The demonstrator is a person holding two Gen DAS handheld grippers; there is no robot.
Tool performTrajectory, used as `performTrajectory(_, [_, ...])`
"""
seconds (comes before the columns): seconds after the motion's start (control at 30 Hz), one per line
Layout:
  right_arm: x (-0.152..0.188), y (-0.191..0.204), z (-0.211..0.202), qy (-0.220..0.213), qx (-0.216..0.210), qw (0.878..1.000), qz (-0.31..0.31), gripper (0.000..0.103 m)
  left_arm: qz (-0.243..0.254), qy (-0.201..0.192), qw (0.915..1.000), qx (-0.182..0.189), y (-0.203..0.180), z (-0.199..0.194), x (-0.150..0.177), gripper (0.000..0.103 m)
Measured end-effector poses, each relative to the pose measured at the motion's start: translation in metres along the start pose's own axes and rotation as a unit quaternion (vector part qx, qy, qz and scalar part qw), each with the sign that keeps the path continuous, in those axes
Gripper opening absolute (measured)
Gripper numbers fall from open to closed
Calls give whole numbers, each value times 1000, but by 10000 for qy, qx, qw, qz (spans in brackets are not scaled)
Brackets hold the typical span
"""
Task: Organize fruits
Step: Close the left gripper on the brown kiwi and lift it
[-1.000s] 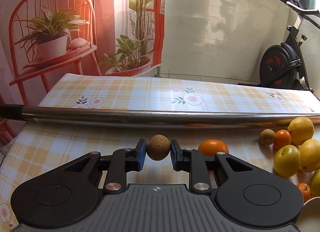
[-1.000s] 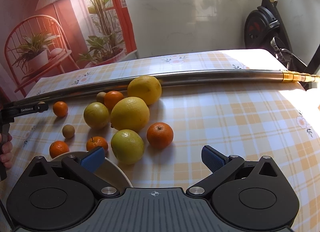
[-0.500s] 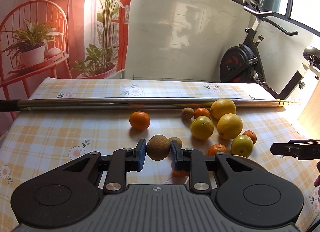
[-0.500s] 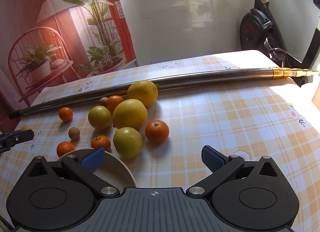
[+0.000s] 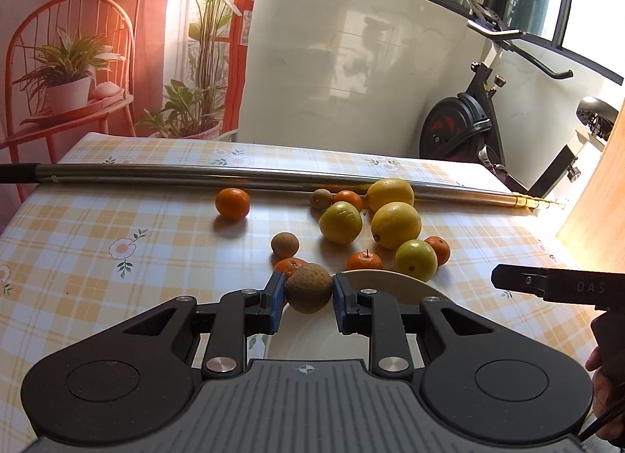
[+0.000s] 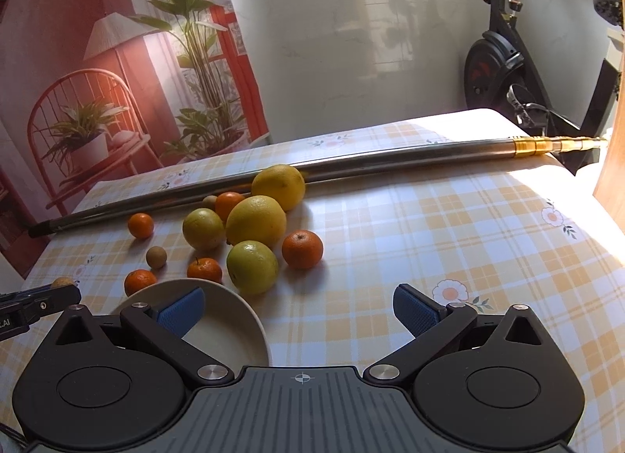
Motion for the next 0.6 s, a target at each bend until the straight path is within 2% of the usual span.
performTrajectory(0.17, [-7, 7, 3, -104, -167, 9995, -243, 92, -23, -54, 10000, -28, 1, -3, 1, 28])
performTrajectory(0.3, [-15, 11, 17, -16, -363, 9988, -317, 78, -14, -112, 9999, -61, 1, -3, 1, 28])
performTrajectory(0.37, [-18, 14, 27, 98, -440, 9984, -352, 74, -1, -137, 9999, -81, 0, -3, 2, 28])
performTrajectory(0.43, [-20, 16, 40, 276, -559, 9974, -363, 62, 5, -142, 9999, -83, -1, -3, 3, 28])
performTrajectory(0.6, [-26, 15, 68, 592, -616, 9962, -195, 49, 33, -136, 9999, -58, -1, -2, 5, 28])
Point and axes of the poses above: each gripper's, at about its wrist camera, not at the fingertips, and z roughly the way its jaws point, y to its left, x to its underside, the point moved 3 cm from there along z, roughly the way its jaws point, and after that the axes turned 5 degrees about z, right-handed, at the moved point
